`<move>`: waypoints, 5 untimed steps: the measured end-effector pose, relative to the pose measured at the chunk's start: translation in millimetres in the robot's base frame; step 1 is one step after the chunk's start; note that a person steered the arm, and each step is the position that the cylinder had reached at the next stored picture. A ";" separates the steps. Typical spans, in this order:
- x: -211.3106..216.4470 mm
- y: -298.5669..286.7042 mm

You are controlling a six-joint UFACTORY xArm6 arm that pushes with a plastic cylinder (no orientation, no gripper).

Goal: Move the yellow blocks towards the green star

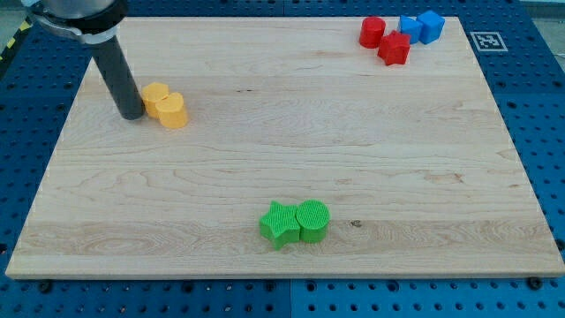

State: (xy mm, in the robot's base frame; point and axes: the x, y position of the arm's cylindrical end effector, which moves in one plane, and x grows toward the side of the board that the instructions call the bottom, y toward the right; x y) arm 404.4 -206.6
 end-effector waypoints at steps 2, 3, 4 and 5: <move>-23.4 -63.1; -49.4 -35.2; -49.4 1.6; -45.0 4.9</move>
State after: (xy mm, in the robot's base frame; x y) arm 359.4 -201.8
